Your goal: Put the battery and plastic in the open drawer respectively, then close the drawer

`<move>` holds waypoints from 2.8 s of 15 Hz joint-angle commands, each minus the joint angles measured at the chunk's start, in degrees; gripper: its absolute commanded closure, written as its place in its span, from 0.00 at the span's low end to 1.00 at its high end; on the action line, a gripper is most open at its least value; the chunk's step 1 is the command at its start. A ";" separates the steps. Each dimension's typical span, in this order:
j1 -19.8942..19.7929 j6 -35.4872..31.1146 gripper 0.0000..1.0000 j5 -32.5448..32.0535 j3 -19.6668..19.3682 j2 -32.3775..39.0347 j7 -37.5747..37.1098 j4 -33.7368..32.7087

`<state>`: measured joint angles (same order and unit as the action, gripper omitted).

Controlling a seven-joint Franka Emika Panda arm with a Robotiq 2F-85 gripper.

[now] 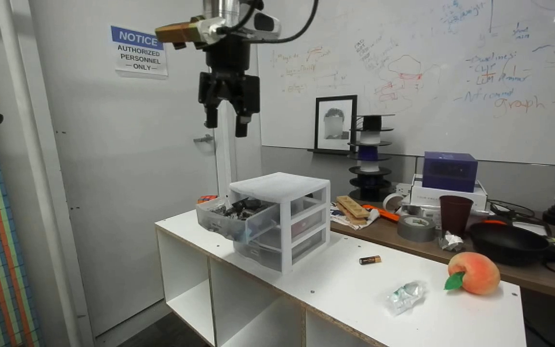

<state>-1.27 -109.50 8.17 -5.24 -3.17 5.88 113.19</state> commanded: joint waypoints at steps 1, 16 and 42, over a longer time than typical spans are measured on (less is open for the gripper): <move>-3.24 0.35 0.00 6.26 -1.64 12.85 -0.79 -13.05; -13.26 -1.07 0.00 4.55 -3.23 49.83 -20.91 -47.81; -15.64 -7.28 0.30 6.99 1.54 72.00 -22.67 -69.27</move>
<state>-16.83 -117.52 14.97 -3.77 66.30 -15.36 48.56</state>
